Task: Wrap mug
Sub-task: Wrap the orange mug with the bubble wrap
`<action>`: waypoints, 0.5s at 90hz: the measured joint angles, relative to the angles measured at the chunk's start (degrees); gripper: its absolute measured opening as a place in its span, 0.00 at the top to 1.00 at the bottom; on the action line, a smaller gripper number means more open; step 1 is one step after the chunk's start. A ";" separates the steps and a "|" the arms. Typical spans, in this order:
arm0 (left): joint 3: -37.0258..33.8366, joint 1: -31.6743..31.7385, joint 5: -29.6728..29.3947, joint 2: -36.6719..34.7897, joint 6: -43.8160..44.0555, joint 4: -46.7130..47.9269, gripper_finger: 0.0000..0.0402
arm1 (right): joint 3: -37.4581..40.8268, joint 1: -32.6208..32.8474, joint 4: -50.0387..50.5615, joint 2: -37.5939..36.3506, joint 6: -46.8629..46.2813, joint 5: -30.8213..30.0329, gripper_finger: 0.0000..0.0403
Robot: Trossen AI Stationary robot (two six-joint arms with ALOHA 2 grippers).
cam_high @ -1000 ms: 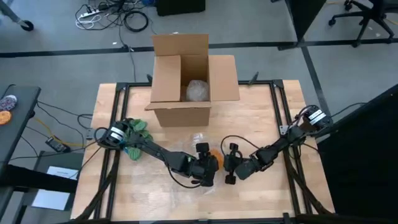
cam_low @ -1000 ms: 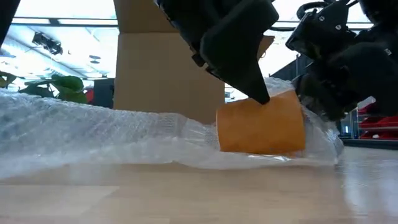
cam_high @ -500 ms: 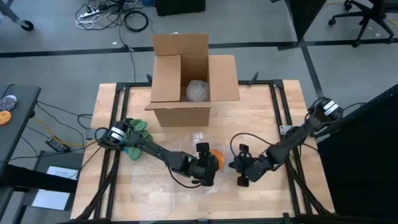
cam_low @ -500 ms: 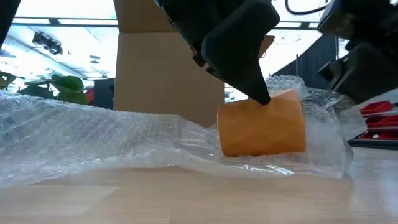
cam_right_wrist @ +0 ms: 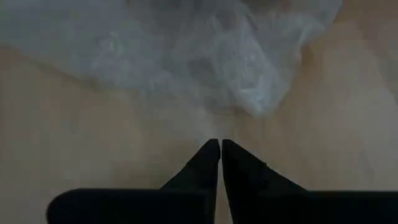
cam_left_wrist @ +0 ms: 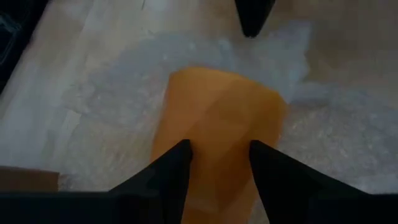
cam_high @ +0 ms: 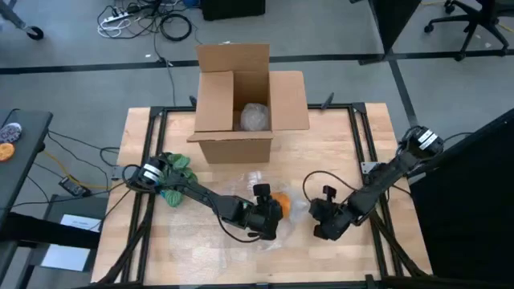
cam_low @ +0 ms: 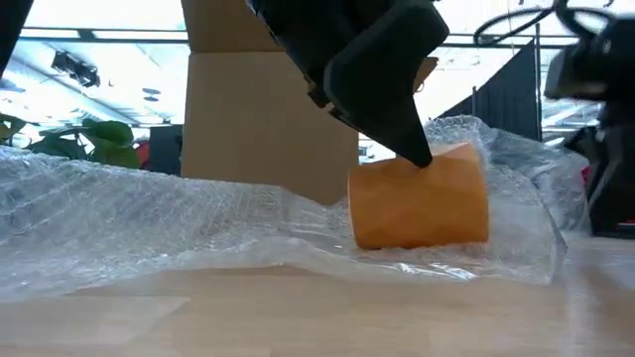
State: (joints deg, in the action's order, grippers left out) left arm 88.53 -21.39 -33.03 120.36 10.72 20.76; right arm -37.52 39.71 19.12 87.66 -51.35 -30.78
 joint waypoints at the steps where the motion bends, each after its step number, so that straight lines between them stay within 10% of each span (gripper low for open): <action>1: 0.00 0.00 -0.01 0.01 0.00 -0.02 0.62 | 0.01 -0.20 -0.38 0.46 0.07 -0.04 1.00; 45: -0.07 0.03 -0.09 0.02 0.02 -0.26 0.62 | 0.26 -8.17 -33.19 4.21 29.10 -6.38 1.00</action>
State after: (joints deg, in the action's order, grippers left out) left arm 88.47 -21.36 -33.12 120.38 10.74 20.50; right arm -37.26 31.53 -14.07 91.88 -22.25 -37.16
